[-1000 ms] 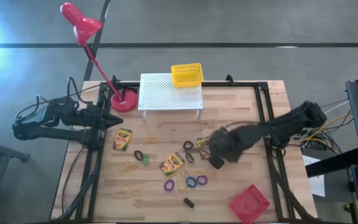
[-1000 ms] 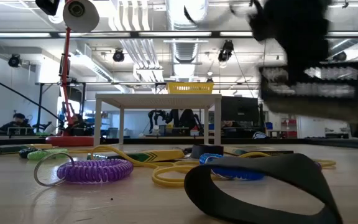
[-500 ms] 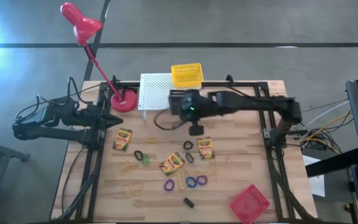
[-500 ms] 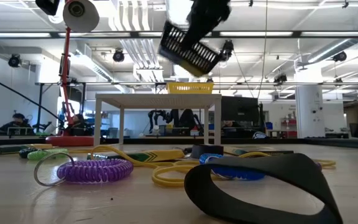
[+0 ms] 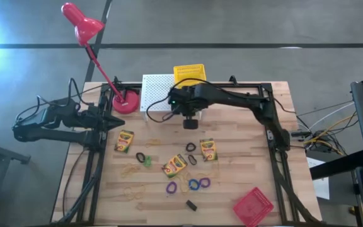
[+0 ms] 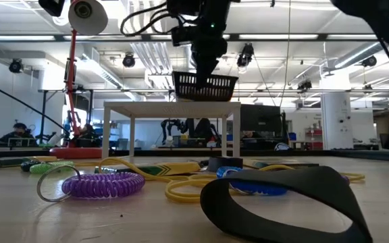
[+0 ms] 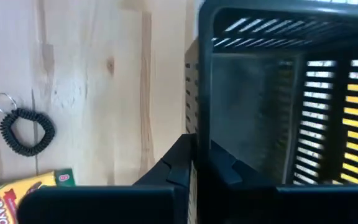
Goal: Pick & Place Office Desk Supplies
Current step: Put the black bin on the shelf, then put the red bin on the shelf
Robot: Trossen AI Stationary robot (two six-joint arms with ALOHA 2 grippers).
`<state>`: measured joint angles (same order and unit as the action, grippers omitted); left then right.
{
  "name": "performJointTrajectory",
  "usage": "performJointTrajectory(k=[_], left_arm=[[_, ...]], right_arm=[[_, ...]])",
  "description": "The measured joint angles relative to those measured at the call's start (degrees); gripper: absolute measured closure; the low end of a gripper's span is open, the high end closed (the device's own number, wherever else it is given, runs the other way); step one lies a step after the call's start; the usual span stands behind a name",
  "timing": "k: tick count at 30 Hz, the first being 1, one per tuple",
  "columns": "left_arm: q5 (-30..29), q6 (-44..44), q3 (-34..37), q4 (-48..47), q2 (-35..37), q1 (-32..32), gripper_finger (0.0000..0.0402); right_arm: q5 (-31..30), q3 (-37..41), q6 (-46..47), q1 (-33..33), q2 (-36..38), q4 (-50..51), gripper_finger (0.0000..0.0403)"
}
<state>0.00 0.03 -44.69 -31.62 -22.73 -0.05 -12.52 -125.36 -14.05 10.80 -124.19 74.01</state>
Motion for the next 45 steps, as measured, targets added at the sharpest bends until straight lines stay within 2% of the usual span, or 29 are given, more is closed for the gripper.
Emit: performJointTrajectory(k=[6, 15, 20, 25, 30, 34, 39, 42, 45], left_arm=[[0.0, 0.0, 0.0, 0.0, 0.0, 0.0, 0.0374], [0.0, 0.0, 0.0, 0.0, 0.0, 0.0, 0.0374], [0.0, 0.0, 0.0, 0.0, 0.0, 0.0, 0.0374], [0.0, 0.0, 0.0, 0.0, 0.0, 0.0, 0.0374], [0.0, -0.1, 0.0, 0.0, 0.0, 0.0, 0.0374], [0.0, -0.2, 0.0, 0.0, 0.0, 0.0, 0.0374], [0.0, -0.2, 0.0, 0.0, 0.0, 0.0, 0.0374], [0.0, -0.2, 0.0, 0.0, 0.0, 0.0, 0.0374], [0.0, -0.2, 0.0, 0.0, 0.0, 0.0, 0.0374]], right_arm=[[-4.2, -3.4, 2.8, 0.8, -2.4, 2.0, 0.0323], [-5.7, -3.9, 8.0, 1.3, 0.3, 1.5, 0.0245], [-9.6, -3.8, 10.2, 1.2, 3.6, 2.4, 0.0233], [-13.2, -1.8, 12.9, 2.7, 9.1, 4.4, 0.0243], [-13.2, 8.0, 16.9, 3.5, 16.3, -0.3, 0.0262], [-16.6, 19.8, 19.6, 5.3, 23.4, -4.9, 0.0279], [-17.5, 35.2, 20.4, 13.0, 31.7, -20.9, 0.0303], [-14.5, 42.1, 19.2, 18.0, 34.4, -32.7, 0.0315], [-6.2, 47.4, 17.7, 23.1, 34.8, -43.9, 0.0328]])
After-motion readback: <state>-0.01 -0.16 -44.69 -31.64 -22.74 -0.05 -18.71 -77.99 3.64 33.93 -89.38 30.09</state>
